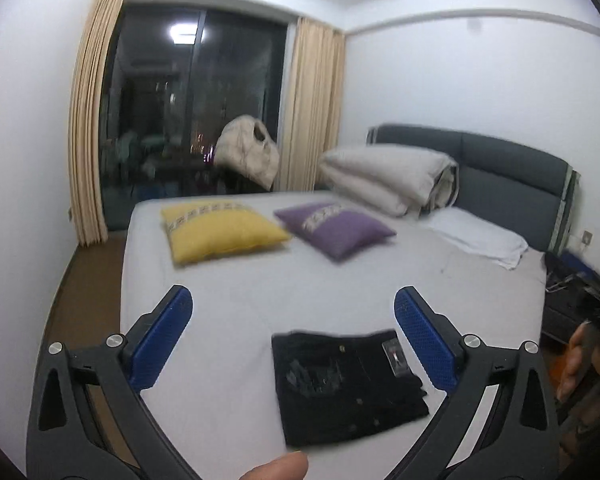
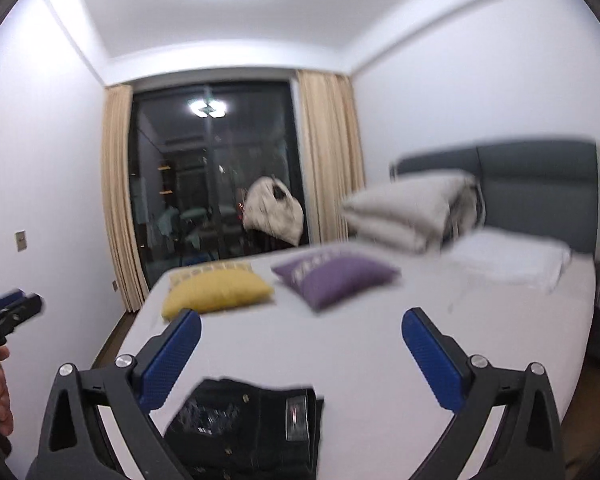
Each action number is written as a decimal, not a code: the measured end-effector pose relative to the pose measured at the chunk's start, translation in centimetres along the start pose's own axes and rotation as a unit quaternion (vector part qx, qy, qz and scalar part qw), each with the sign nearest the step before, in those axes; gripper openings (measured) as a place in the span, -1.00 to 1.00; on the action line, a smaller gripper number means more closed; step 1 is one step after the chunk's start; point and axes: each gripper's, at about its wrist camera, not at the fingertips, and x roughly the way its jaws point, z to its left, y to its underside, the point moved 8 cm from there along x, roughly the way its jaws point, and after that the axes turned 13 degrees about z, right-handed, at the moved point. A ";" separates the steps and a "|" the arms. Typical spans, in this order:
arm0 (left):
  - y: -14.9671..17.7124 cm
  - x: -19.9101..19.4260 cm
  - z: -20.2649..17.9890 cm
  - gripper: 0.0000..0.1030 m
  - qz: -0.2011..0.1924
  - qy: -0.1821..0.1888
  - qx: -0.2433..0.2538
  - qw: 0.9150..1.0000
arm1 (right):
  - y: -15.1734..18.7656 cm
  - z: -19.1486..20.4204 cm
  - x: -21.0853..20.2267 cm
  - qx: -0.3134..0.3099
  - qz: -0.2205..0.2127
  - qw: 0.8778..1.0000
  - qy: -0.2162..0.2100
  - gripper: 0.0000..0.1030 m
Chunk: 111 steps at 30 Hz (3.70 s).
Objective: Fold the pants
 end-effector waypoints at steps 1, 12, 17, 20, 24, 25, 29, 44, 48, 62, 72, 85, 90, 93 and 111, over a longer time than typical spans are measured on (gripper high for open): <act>-0.1 -0.8 0.0 1.00 -0.005 -0.010 0.006 1.000 | -0.8 0.5 -1.1 -0.005 -0.014 1.000 -0.002 1.00; 5.2 1.1 -0.8 1.00 0.119 -0.103 -0.005 0.988 | 2.0 2.2 1.2 0.025 0.110 0.994 0.012 1.00; 9.5 5.2 -1.1 1.00 0.191 -0.099 -0.010 0.977 | 6.1 2.0 4.2 0.068 0.206 0.976 0.003 1.00; 11.0 6.6 -1.5 1.00 0.209 -0.095 -0.010 0.973 | 7.4 2.6 4.7 0.052 0.226 0.973 0.014 1.00; 12.6 9.2 -1.9 1.00 0.220 -0.093 -0.010 0.971 | 8.6 3.2 5.6 0.036 0.247 0.968 0.022 1.00; 12.7 9.5 -1.8 1.00 0.222 -0.093 -0.010 0.971 | 8.8 3.3 5.8 0.034 0.254 0.966 0.024 1.00; 12.9 10.5 -1.6 1.00 0.226 -0.092 -0.011 0.970 | 9.6 3.8 6.0 0.031 0.269 0.962 0.022 1.00; 13.0 10.9 -1.5 1.00 0.234 -0.086 -0.011 0.968 | 11.0 5.0 7.1 0.017 0.293 0.956 0.013 1.00; 13.0 11.1 -1.5 1.00 0.234 -0.086 -0.011 0.968 | 11.4 5.3 7.2 0.017 0.298 0.954 0.012 1.00; 13.6 12.1 -1.6 1.00 0.240 -0.085 -0.011 0.967 | 12.4 5.7 7.9 0.017 0.315 0.949 0.008 1.00; 13.9 12.4 -1.7 1.00 0.243 -0.084 -0.012 0.966 | 12.9 6.1 8.2 0.017 0.321 0.947 0.007 1.00; 14.0 12.6 -1.9 1.00 0.244 -0.082 -0.012 0.966 | 13.4 6.4 8.3 0.015 0.325 0.946 0.006 1.00; 14.2 12.7 -2.0 1.00 0.244 -0.081 -0.011 0.966 | 13.4 6.4 8.4 0.016 0.325 0.946 0.007 1.00; 14.2 12.7 -2.0 1.00 0.244 -0.082 -0.011 0.966 | 13.4 6.4 8.4 0.016 0.325 0.945 0.007 1.00; 14.3 12.7 -2.2 1.00 0.246 -0.079 -0.011 0.966 | 13.5 6.5 8.4 0.015 0.326 0.945 0.006 1.00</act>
